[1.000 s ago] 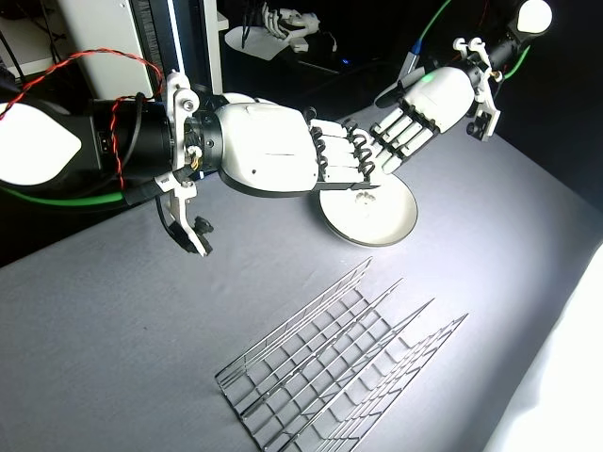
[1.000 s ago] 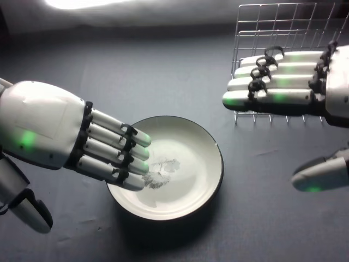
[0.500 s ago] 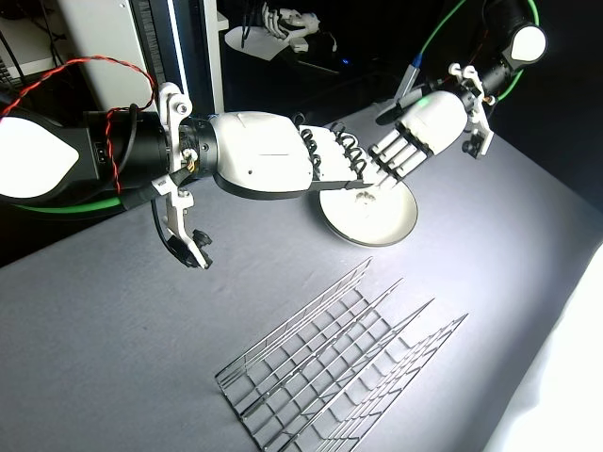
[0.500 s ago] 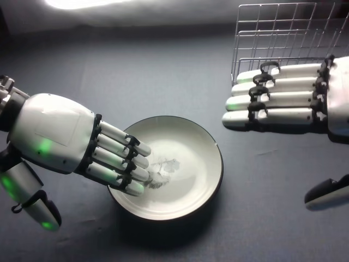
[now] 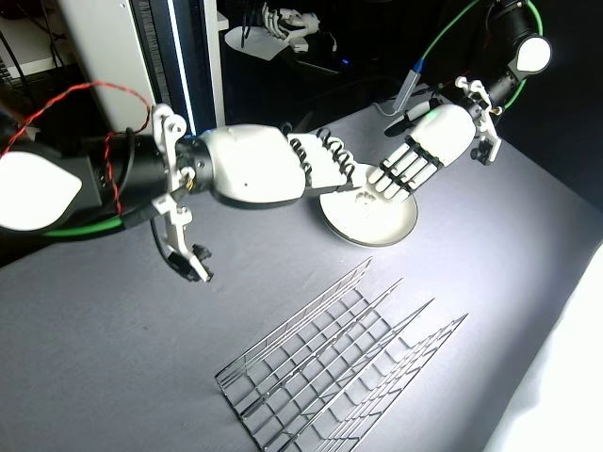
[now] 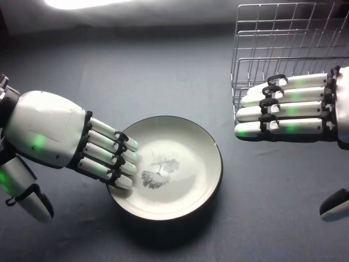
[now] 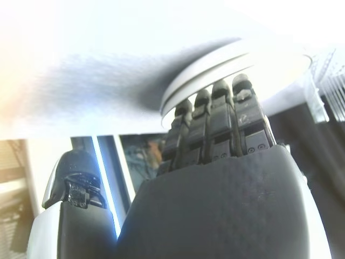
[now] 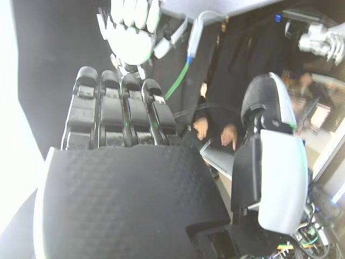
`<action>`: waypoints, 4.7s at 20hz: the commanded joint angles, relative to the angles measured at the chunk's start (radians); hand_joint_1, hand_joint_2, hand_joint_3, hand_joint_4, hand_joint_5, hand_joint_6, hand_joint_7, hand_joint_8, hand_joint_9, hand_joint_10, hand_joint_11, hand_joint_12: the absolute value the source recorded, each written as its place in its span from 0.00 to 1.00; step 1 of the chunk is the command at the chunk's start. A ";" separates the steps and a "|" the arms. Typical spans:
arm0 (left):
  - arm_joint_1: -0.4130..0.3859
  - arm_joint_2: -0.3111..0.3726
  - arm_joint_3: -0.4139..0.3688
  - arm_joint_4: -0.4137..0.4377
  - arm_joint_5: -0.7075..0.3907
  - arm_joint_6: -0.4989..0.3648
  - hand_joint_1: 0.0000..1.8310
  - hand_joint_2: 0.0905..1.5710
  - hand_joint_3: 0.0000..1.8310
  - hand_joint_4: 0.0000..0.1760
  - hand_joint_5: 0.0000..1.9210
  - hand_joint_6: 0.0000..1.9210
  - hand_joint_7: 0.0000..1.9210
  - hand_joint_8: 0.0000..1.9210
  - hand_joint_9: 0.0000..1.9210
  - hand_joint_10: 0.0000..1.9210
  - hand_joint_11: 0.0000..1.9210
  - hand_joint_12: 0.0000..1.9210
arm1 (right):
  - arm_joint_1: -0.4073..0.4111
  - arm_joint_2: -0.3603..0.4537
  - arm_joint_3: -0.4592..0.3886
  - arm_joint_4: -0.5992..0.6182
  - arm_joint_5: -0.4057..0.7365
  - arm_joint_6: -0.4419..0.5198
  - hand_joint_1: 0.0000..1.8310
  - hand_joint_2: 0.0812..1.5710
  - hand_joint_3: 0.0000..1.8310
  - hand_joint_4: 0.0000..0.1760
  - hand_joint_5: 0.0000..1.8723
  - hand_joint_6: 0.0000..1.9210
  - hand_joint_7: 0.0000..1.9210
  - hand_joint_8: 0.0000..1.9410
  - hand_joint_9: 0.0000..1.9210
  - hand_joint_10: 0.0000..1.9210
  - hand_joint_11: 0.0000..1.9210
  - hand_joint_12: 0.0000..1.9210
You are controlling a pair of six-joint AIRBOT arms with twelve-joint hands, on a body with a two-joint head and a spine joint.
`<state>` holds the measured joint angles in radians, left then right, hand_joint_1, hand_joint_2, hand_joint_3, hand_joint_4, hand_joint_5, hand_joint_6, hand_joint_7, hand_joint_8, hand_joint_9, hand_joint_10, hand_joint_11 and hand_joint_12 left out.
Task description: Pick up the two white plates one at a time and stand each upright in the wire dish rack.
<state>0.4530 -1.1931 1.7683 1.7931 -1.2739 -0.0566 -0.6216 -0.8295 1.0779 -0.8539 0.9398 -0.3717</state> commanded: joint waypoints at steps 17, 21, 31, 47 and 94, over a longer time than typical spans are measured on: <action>0.056 -0.046 0.032 0.010 -0.001 -0.014 0.00 0.73 0.00 0.00 0.00 0.00 0.00 0.00 0.00 0.00 0.00 0.00 | 0.007 0.002 -0.002 0.066 0.119 0.003 0.29 0.62 0.00 0.00 0.05 0.00 0.05 0.00 0.05 0.00 0.00 0.28; 0.093 -0.062 0.017 -0.027 0.034 -0.012 0.00 0.73 0.00 0.00 0.01 0.00 0.00 0.00 0.00 0.00 0.00 0.00 | 0.008 0.003 -0.002 0.076 0.136 0.003 0.61 0.56 0.00 0.00 0.04 0.00 0.03 0.00 0.04 0.00 0.00 0.30; 0.066 -0.153 0.040 -0.042 0.067 -0.012 0.00 0.72 0.00 0.00 0.01 0.00 0.00 0.00 0.00 0.00 0.00 0.00 | 0.004 0.004 -0.002 0.102 0.145 0.002 0.72 0.55 0.00 0.00 0.18 0.01 0.18 0.01 0.17 0.01 0.00 0.54; 0.050 -0.192 0.051 -0.044 0.081 -0.013 0.00 0.71 0.00 0.00 0.01 0.00 0.00 0.00 0.00 0.00 0.00 0.00 | 0.009 -0.089 0.022 0.038 0.044 0.000 0.72 0.61 0.00 0.00 0.06 0.00 0.06 0.00 0.07 0.00 0.00 0.41; 0.041 -0.192 0.069 -0.077 0.076 -0.046 0.00 0.71 0.00 0.00 0.00 0.00 0.00 0.00 0.00 0.00 0.00 0.00 | 0.039 -0.354 0.219 -0.030 -0.101 0.005 0.77 0.64 0.00 0.00 0.59 0.31 0.62 0.29 0.59 0.51 0.46 0.49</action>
<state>0.4870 -1.3746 1.8362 1.7145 -1.2385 -0.0963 -0.5808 -1.1858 1.2984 -0.8997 0.8192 -0.3679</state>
